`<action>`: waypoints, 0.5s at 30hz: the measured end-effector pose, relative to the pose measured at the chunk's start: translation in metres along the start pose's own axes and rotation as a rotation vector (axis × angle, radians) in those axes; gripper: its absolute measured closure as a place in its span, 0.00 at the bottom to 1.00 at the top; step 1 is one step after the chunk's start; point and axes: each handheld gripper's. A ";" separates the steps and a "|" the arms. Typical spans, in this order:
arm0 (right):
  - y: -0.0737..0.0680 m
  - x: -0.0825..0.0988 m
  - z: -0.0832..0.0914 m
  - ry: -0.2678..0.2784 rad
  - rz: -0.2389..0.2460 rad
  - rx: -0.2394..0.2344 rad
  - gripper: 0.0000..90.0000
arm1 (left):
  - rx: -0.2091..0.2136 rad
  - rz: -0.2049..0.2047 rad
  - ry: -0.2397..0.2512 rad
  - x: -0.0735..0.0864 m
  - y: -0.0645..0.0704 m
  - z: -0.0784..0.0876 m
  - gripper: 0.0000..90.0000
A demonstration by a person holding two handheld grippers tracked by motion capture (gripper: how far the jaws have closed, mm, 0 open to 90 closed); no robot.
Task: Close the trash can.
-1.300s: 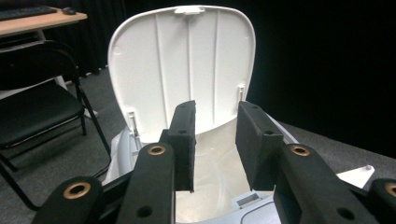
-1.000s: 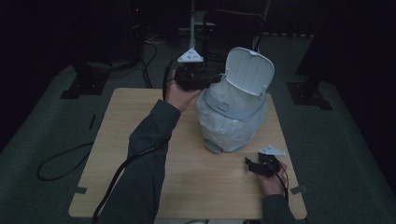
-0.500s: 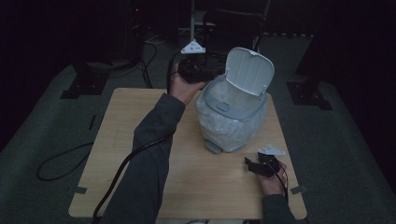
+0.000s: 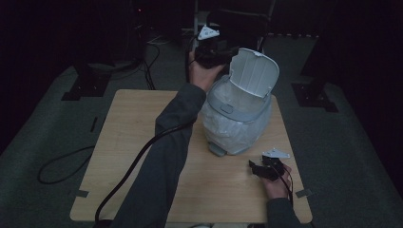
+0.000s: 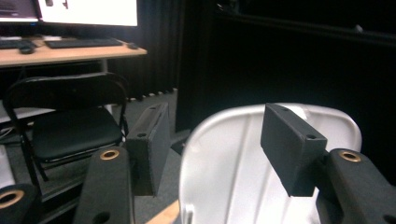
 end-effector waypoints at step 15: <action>-0.005 -0.001 0.000 0.000 0.005 -0.004 0.35 | -0.052 -0.004 -0.035 -0.024 0.020 -0.052 0.49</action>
Point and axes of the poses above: each handheld gripper's, and its own axes: z roughly backward along the jaws, x roughly out of its underside, y roughly to its right, and after that the axes turned 5 degrees about x, right-handed
